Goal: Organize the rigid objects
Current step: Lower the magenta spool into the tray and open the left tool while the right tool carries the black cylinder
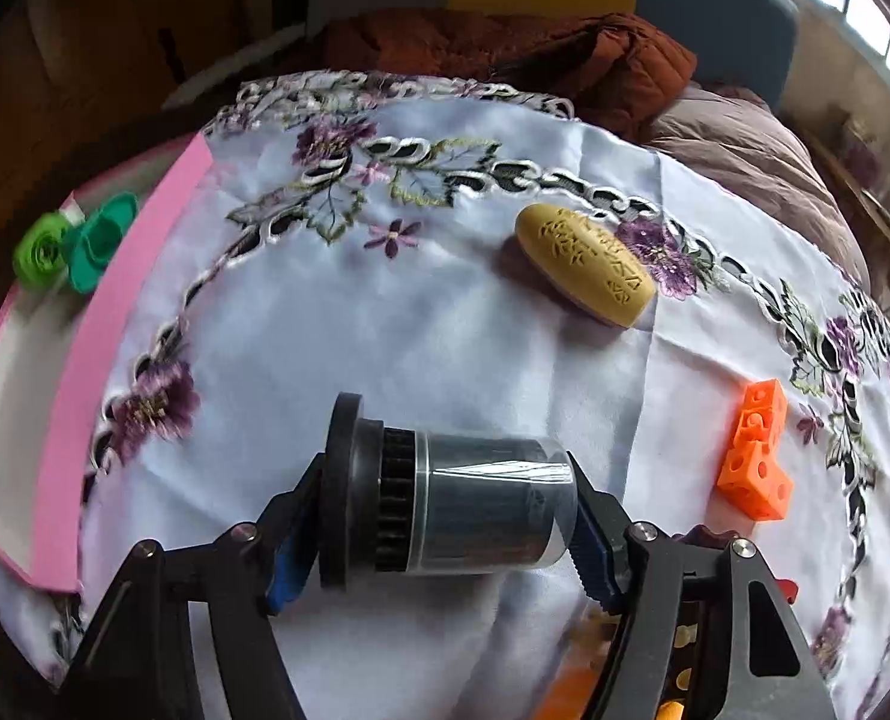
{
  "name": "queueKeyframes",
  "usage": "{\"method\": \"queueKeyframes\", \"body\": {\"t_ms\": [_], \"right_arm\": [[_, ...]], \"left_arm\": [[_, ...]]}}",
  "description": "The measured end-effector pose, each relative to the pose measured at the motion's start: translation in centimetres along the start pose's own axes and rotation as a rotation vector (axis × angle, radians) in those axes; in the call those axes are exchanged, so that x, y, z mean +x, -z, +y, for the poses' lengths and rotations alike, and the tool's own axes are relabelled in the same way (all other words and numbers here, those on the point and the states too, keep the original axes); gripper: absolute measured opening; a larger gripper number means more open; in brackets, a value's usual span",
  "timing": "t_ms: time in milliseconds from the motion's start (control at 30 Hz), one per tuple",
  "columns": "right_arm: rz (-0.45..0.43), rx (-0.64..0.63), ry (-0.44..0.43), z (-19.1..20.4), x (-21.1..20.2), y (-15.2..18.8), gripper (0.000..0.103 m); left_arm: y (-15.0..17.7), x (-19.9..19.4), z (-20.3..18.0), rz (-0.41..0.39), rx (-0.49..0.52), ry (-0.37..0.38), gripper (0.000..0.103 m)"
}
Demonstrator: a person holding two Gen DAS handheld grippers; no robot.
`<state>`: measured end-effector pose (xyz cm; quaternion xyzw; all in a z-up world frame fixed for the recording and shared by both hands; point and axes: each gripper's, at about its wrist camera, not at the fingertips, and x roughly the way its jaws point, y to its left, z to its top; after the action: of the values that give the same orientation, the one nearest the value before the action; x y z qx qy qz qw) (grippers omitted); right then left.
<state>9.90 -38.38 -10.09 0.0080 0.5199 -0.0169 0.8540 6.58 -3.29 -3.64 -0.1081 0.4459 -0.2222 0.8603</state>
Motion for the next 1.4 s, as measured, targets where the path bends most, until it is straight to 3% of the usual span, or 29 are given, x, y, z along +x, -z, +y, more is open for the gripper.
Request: {"method": "queueKeyframes", "body": {"t_ms": [233,467,733,867,933,1100,1400], "right_arm": [[0.008,-0.015,0.015,0.0,0.2,-0.1,0.071],[0.010,-0.006,0.021,-0.1,0.1,-0.1,0.071],[0.004,-0.010,0.028,-0.1,0.2,-0.2,0.071],[0.000,-0.018,0.026,0.1,0.2,-0.3,0.071],[0.000,-0.018,0.025,0.1,0.3,-0.3,0.071],[0.002,-0.015,0.019,0.0,0.3,-0.3,0.071],[-0.004,0.024,-0.030,-0.4,0.1,-0.5,0.072]], "left_arm": [[-1.6,3.1,-0.1,0.046,-0.047,0.035,0.013],[-3.6,8.2,-2.2,0.135,-0.020,0.048,0.013],[-6.2,13.0,-3.5,0.110,0.014,-0.007,0.014],[-6.4,13.6,-3.6,0.103,0.029,-0.028,0.015],[-6.3,13.4,-3.7,0.105,0.044,-0.027,0.027],[-5.7,12.6,-4.1,0.107,0.078,-0.046,0.039],[-4.3,10.8,-3.7,0.122,0.067,-0.050,0.044]]}}
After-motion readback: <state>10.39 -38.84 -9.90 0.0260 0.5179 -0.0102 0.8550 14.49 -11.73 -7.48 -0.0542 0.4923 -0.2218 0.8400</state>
